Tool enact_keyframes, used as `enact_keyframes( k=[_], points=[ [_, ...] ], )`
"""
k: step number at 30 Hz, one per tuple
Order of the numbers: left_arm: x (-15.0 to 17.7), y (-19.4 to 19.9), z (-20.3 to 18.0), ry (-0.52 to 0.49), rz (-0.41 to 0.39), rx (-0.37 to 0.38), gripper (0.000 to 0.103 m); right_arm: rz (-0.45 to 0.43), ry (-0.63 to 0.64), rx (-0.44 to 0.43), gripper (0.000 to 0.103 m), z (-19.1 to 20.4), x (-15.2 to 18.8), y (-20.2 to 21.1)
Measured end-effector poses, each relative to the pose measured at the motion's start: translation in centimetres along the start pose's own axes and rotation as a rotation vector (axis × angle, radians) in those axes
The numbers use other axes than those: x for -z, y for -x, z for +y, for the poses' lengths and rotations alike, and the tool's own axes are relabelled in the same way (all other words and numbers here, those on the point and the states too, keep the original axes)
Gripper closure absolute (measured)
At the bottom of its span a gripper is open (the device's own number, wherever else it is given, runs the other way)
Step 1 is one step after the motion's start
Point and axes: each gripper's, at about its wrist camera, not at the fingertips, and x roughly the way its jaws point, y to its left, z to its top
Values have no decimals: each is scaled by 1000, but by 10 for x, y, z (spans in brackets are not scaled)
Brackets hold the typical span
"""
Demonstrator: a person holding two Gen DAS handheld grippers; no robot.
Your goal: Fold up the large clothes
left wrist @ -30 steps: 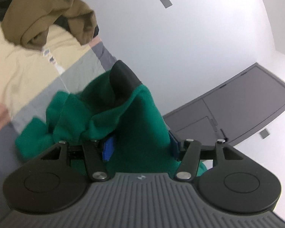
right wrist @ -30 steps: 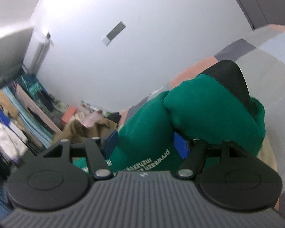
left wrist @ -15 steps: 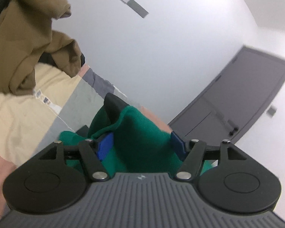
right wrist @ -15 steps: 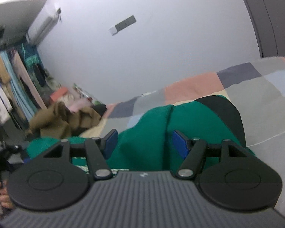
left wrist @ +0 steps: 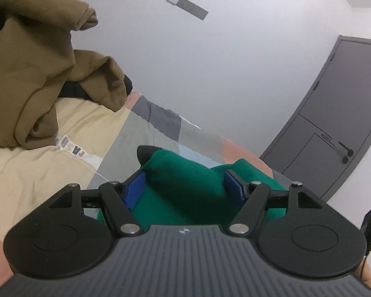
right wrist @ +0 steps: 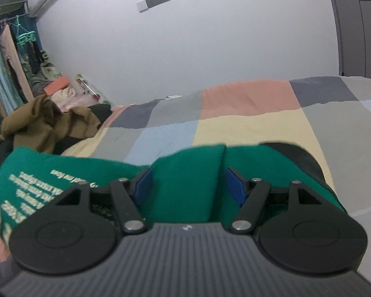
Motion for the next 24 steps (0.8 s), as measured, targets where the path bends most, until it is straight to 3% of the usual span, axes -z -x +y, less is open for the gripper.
enact_keyframes(
  k=[7,12,19,24],
  points=[
    [-5,-20,10,-8,-27,-28,29,14,-59,10,36,-13,-13,-64],
    [-4,-26,21,41,-31,-19,28,18,-84,-1,38,-15,-18,-79],
    [-3,-2,14,21,-35,-23,24,5,-118,-19,35,-26,-19,-14],
    [2,23,12,8,-17,-58,23,-48,-167,47,12,-42,-11,53]
  ],
)
